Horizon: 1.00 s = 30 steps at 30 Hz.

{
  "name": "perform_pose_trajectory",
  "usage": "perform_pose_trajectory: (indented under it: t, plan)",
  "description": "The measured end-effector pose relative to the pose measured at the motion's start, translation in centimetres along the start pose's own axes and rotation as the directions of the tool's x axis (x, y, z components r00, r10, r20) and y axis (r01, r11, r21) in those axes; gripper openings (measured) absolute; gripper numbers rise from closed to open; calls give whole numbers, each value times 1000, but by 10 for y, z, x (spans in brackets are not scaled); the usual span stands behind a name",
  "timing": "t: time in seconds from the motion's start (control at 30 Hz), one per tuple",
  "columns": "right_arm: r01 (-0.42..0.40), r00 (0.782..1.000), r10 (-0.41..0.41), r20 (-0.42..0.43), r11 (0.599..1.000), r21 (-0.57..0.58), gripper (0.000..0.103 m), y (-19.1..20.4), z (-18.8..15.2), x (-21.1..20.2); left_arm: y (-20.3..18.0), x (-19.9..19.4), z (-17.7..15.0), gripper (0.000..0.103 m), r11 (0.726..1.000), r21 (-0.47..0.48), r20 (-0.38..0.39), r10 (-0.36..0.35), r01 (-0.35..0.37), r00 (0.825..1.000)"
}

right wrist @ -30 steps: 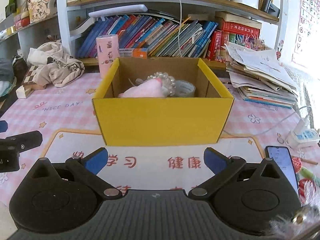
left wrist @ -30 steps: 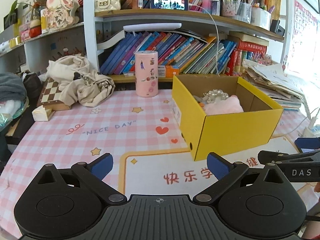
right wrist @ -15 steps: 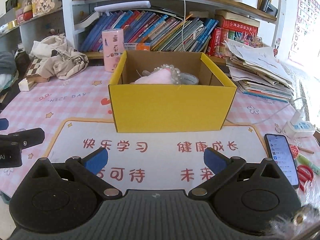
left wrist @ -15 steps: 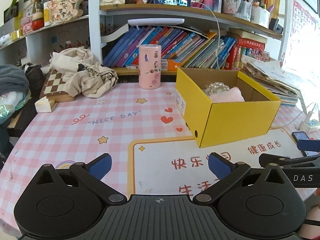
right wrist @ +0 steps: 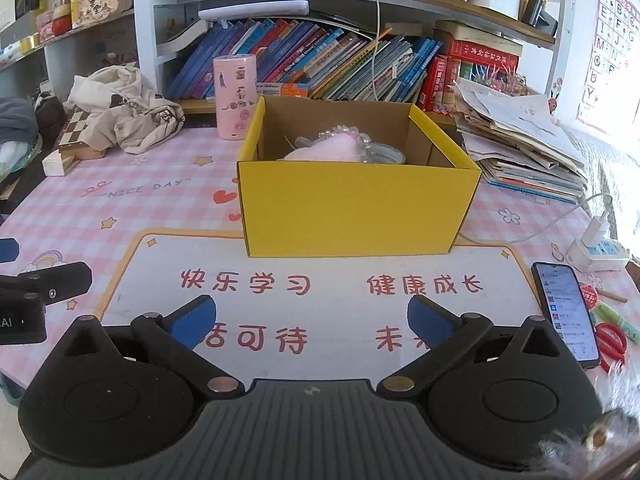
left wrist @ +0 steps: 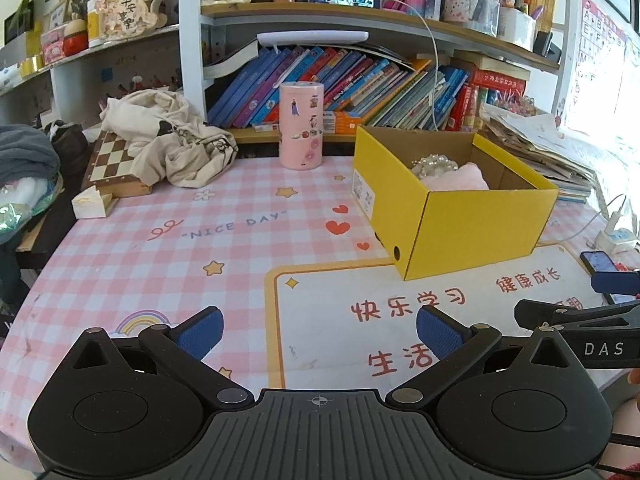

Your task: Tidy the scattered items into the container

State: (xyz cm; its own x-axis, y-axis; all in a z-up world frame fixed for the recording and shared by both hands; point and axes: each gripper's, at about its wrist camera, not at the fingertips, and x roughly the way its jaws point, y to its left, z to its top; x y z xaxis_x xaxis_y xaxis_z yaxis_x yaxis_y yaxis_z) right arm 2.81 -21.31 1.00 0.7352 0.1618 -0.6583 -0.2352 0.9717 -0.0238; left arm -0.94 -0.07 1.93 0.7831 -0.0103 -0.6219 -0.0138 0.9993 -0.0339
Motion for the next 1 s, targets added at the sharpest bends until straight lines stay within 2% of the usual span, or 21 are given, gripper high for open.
perform_pose_trajectory:
  t: [1.0]
  plan:
    - [-10, 1000, 10, -4, 1000, -21, 103, 3, -1, 1, 5, 0, -3, 103, 1000, 3, -14, -15, 15, 1000]
